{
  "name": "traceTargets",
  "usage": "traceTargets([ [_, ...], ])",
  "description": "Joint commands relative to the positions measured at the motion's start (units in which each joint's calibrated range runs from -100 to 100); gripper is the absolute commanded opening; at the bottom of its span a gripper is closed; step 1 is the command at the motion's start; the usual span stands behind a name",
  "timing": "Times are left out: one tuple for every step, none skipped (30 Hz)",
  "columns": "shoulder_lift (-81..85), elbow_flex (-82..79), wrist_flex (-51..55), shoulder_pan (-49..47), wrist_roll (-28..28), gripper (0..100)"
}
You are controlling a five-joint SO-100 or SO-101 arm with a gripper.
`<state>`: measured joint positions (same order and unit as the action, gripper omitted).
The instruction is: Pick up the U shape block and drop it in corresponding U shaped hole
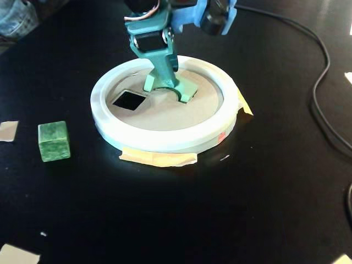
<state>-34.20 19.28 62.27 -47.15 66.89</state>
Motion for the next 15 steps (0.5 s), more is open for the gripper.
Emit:
traceTargets([
  [1.91,5.22,-1.91,-0.79,-0.20,39],
  [2.00,5.31,-1.91,-0.91,-0.20,40],
  [2.27,5.31,-1.71,-0.91,-0.24,41],
  [2.80,5.31,-1.21,-0.91,-0.29,42],
  [3.79,5.31,0.30,-0.91,-0.49,42],
  [4.77,5.31,2.11,-0.91,-0.78,42],
  [5.85,5.31,4.01,-0.91,-1.03,42],
  [8.09,5.40,7.52,-0.79,-1.17,42],
  [9.07,5.40,8.13,-0.79,-1.17,42],
  [9.88,5.49,8.43,-0.79,-1.17,42],
  [10.33,5.49,8.53,-0.79,-1.17,42],
  [10.77,5.59,8.53,-0.91,-1.17,42],
  [11.58,6.86,9.03,-1.41,-1.17,42],
  [11.76,7.95,9.53,-2.54,-1.17,42],
  [11.85,9.50,9.83,-3.78,-1.17,42],
])
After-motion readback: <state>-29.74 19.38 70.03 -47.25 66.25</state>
